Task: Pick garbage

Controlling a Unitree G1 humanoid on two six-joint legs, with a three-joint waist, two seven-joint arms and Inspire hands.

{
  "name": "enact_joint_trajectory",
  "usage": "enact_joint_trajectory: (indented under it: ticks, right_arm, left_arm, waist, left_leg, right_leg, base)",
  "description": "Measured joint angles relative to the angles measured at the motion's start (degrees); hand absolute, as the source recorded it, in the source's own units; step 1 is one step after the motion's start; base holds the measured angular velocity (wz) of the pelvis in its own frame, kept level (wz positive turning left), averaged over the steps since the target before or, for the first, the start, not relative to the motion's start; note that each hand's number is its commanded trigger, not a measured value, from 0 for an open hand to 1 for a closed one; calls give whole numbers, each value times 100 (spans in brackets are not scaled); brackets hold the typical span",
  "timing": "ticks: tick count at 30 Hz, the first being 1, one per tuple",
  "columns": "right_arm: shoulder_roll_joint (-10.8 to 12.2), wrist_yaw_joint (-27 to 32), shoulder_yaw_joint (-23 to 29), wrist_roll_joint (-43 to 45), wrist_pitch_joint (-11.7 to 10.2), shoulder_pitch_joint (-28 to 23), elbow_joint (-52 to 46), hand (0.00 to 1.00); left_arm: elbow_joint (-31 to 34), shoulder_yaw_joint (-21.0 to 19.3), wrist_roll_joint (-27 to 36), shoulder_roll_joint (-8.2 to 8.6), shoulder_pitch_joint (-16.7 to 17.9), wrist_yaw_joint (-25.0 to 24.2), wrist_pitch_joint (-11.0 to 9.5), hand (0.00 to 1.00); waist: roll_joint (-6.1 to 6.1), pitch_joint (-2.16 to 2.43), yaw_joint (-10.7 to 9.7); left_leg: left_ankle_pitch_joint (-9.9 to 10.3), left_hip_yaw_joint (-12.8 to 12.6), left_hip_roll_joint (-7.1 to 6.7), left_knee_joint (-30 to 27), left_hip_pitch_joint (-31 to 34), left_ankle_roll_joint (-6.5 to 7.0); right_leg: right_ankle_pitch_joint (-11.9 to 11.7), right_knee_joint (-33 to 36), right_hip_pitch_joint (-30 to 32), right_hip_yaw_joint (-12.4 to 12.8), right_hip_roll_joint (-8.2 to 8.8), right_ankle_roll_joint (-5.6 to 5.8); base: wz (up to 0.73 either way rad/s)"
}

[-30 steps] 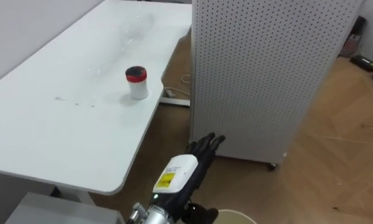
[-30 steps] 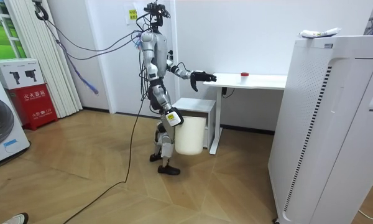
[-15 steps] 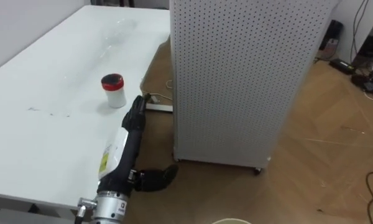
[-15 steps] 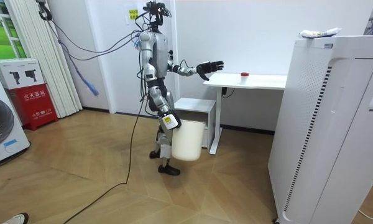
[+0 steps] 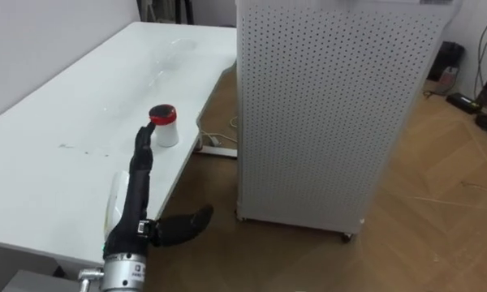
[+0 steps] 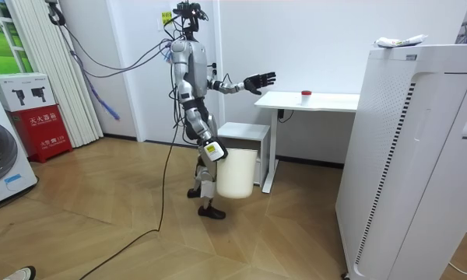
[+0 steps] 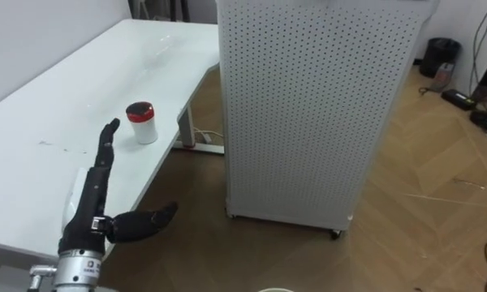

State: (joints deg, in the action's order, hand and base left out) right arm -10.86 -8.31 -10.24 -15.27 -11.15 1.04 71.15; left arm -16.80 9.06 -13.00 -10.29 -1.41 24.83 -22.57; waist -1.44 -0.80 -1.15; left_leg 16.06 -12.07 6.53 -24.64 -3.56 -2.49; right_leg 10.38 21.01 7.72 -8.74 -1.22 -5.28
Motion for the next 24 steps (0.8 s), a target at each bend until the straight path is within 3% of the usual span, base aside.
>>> enact_joint_trajectory:
  ticks: [1,2,3,4,5,6,7,9,10,12,13,15,17,19,20,23,24]
  right_arm:
    - [6,7,-31,13,2,-3,-1,100]
    - [4,18,-61,28,5,-4,-8,100]
    - [0,55,-106,25,26,-12,-8,100]
    - [10,71,-125,25,48,-20,-8,100]
    - [13,87,-173,20,85,-39,-10,100]
    - [11,145,-164,18,113,-39,-14,100]
    - [8,176,-147,19,122,-37,-15,100]
    - [2,284,-160,6,129,-38,-15,100]
    - [3,305,-176,4,132,-39,-14,100]
    - [3,360,-277,0,209,-39,-18,100]
    - [1,361,-306,-1,230,-56,-19,100]
    - [-8,352,-326,0,255,-82,-24,100]
    - [-12,359,-307,-4,253,-159,-100,100]
    - [-24,389,-301,9,254,-196,-117,100]
    - [-23,394,-307,28,253,-200,-120,100]
    - [-18,397,-318,140,258,-206,-201,100]
    - [-18,398,-319,220,258,-202,-221,100]
  left_arm:
    - [-8,-25,9,0,6,4,1,0]
    - [-9,-89,17,9,27,26,0,0]
    - [-8,-126,115,26,58,59,0,0]
    - [-9,-150,130,29,84,76,1,0]
    - [-10,-158,218,27,134,95,0,0]
    - [-11,-120,341,32,136,93,-7,0]
    - [-13,-92,430,34,140,91,-11,0]
    - [-21,-94,677,69,213,94,-11,0]
    - [-21,-119,678,70,216,95,-11,0]
    - [-42,-208,798,71,238,86,-12,0]
    - [-68,-225,798,72,250,81,-12,0]
    - [-86,-330,791,70,373,27,-10,0]
    - [-77,-350,790,68,382,-16,-8,0]
    - [-68,-349,791,67,391,-31,-8,0]
    - [-57,-375,790,60,390,-39,-8,0]
    - [-6,-456,826,52,370,-66,-11,0]
    - [-5,-452,849,60,365,-90,-11,0]
  waist:
    - [-14,-7,30]
    - [11,-11,101]
    - [71,-19,138]
    - [78,-21,137]
    - [32,-36,138]
    - [38,-25,77]
    - [27,-33,76]
    - [24,-30,194]
    - [22,-32,256]
    - [60,-18,329]
    - [72,-4,326]
    - [88,48,399]
    - [42,69,415]
    - [29,69,455]
    - [11,69,480]
    - [0,61,468]
    - [-80,14,474]
  left_leg:
    - [0,9,42,-314,128,0]
    - [-9,50,173,-1016,413,-7]
    - [-105,186,316,-1718,713,-30]
    - [-217,298,348,-2025,877,-20]
    - [-377,533,328,-2499,1184,19]
    - [-328,757,154,-2594,1547,68]
    - [-297,774,76,-2573,1710,114]
    - [-332,750,-170,-1912,2253,109]
    - [-374,751,-224,-1563,2324,86]
    - [-738,848,-321,-8,2435,62]
    - [-847,896,-345,287,2430,77]
    - [-1493,942,-408,652,2315,121]
    - [-1631,874,-469,585,2271,229]
    - [-1691,840,-547,415,2224,371]
    - [-1543,754,-587,260,2187,454]
    - [-1157,669,-729,-87,2161,529]
    - [-1003,616,-783,-249,2156,566]
  right_leg:
    - [12,25,-1,25,-11,-18]
    - [48,97,0,91,-83,-70]
    - [76,122,-99,174,-208,-121]
    - [97,152,-133,216,-249,-153]
    - [173,210,-184,288,-298,-192]
    - [223,252,-188,315,-313,-218]
    - [247,281,-186,344,-313,-225]
    - [306,294,-205,482,-316,-221]
    - [320,295,-203,501,-317,-222]
    - [424,296,-270,540,-388,-227]
    - [470,299,-286,540,-400,-224]
    - [723,452,-367,655,-371,-148]
    - [852,486,-408,636,-291,-52]
    - [958,468,-531,527,-150,-26]
    - [1033,435,-622,526,-54,18]
    - [1229,365,-850,411,176,112]
    - [1324,384,-926,418,256,142]
  base:
    - [-29]
    - [-33]
    - [-32]
    - [-17]
    - [14]
    - [21]
    - [10]
    - [-29]
    - [-43]
    - [-29]
    - [-22]
    - [-25]
    - [-8]
    - [-17]
    - [-18]
    - [-4]
    - [0]
